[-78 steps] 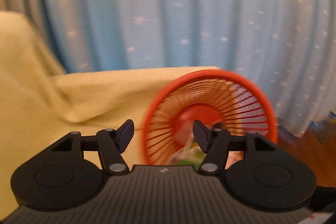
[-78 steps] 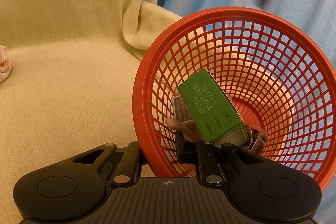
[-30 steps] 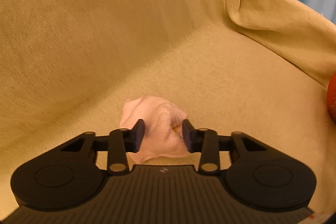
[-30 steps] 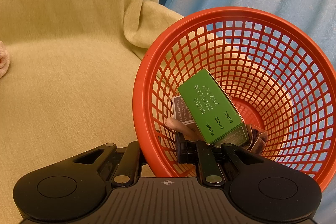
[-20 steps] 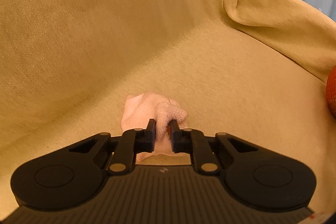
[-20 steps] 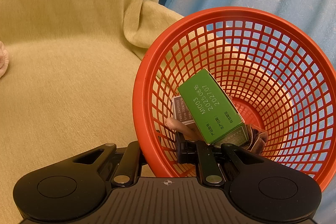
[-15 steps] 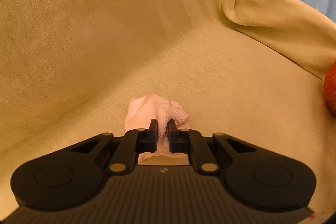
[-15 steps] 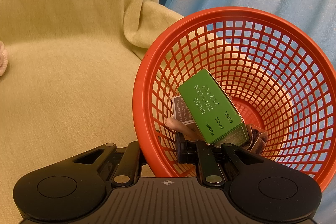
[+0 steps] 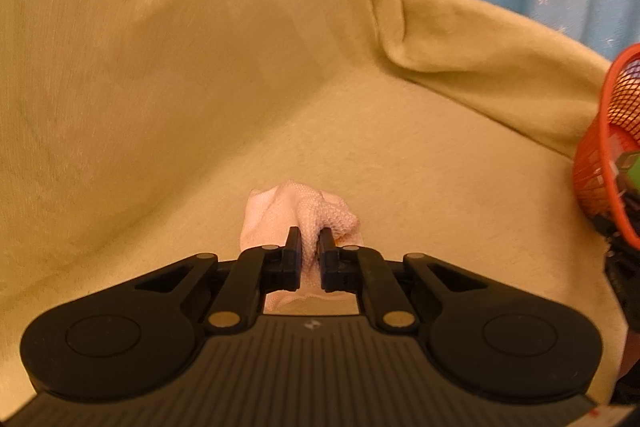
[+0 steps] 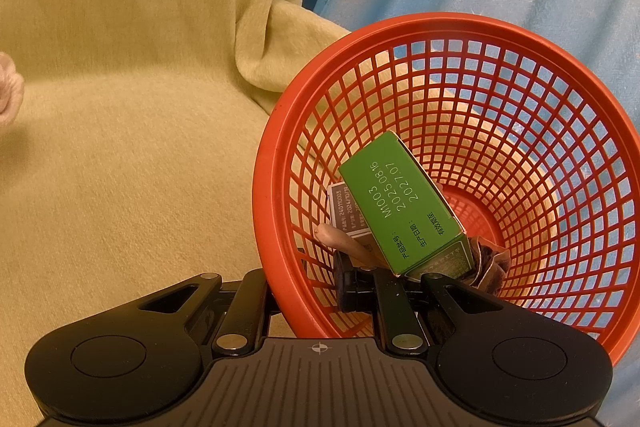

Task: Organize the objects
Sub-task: 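Move the open left tool to the white tissue and close on it, then carry the white tissue with the left tool toward the basket in the right tool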

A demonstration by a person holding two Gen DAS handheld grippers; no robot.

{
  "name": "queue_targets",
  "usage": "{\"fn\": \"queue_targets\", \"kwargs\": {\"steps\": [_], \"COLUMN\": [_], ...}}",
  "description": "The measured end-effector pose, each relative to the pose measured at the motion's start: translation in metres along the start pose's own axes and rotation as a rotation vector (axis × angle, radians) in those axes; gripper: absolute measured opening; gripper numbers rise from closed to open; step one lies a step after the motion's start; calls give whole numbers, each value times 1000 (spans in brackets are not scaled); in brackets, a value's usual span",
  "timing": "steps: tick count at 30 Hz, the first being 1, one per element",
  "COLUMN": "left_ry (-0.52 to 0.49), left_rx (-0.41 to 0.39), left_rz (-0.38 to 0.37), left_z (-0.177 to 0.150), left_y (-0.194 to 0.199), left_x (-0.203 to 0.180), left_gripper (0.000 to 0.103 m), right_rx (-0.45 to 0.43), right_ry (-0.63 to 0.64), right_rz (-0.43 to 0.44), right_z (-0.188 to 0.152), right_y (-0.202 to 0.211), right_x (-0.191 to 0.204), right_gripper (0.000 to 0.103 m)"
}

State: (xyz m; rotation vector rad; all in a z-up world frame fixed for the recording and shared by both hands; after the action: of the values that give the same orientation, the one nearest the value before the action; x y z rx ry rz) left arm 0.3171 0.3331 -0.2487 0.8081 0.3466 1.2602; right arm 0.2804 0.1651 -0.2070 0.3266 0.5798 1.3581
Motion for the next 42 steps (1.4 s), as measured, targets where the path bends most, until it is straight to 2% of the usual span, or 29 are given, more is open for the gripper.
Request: {"fn": "queue_targets", "kwargs": {"steps": [19, 36, 42], "left_ry": [-115, -159, -167], "left_rx": [-137, -173, -183], "left_rz": [-111, -167, -196], "left_z": [56, 68, 71], "left_y": [51, 67, 73], "left_x": [-65, -87, -92], "left_gripper": [6, 6, 6], "right_rx": [5, 43, 48], "right_ry": [-1, 58, 80], "right_rz": [7, 64, 92], "right_z": [2, 4, 4], "right_y": [0, 12, 25], "right_x": [-3, -12, -17], "right_gripper": [11, 9, 5]}}
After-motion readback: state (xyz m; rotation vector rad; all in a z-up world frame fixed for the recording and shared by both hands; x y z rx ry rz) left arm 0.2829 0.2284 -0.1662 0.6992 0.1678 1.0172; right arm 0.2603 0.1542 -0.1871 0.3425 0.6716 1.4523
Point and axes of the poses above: each gripper's, at about its wrist camera, not at the fingertips, and y roughly against the way its jaws point, x to its left, z to its top, the point moved 7 cm from there along -y, roughly the way its jaws point, and after that the axes turned 14 degrees about -y, right-handed, at the moved point
